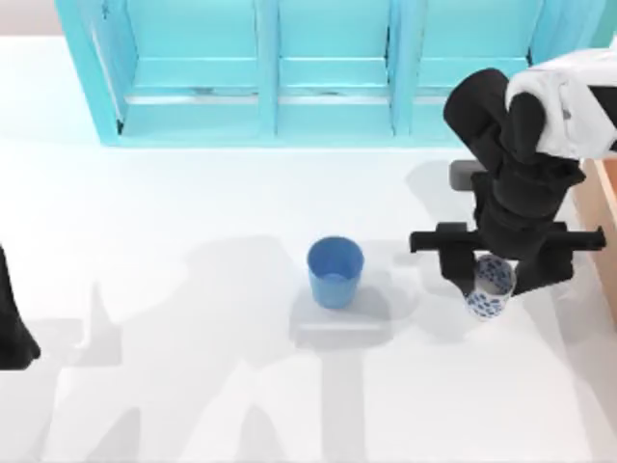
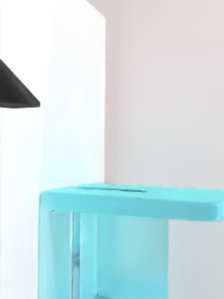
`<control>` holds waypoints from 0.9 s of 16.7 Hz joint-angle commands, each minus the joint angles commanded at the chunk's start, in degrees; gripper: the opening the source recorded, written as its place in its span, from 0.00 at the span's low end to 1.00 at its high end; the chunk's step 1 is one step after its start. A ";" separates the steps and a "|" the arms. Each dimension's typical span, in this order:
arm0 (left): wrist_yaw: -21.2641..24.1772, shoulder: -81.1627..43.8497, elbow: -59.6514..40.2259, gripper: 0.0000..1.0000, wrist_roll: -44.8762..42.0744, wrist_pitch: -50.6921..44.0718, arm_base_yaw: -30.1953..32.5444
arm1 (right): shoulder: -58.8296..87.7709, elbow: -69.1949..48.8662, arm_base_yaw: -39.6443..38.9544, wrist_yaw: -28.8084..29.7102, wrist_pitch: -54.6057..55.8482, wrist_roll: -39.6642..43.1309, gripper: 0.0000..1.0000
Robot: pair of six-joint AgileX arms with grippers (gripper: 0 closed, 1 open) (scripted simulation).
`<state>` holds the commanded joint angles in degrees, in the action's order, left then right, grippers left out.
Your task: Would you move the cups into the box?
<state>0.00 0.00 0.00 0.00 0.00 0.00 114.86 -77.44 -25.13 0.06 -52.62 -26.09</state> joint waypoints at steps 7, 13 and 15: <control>0.00 0.00 0.00 1.00 0.00 0.00 0.00 | -1.20 -0.88 -0.95 -0.01 -0.61 -0.23 0.00; 0.00 0.00 0.00 1.00 0.00 0.00 0.00 | -5.96 -3.67 -2.77 0.80 -7.49 1.07 0.00; 0.00 0.00 0.00 1.00 0.00 0.00 0.00 | -7.42 -3.75 0.78 1.20 -10.74 3.48 0.00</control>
<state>0.00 0.00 0.00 0.00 0.00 0.00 107.44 -81.19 -24.35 1.26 -63.37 -22.61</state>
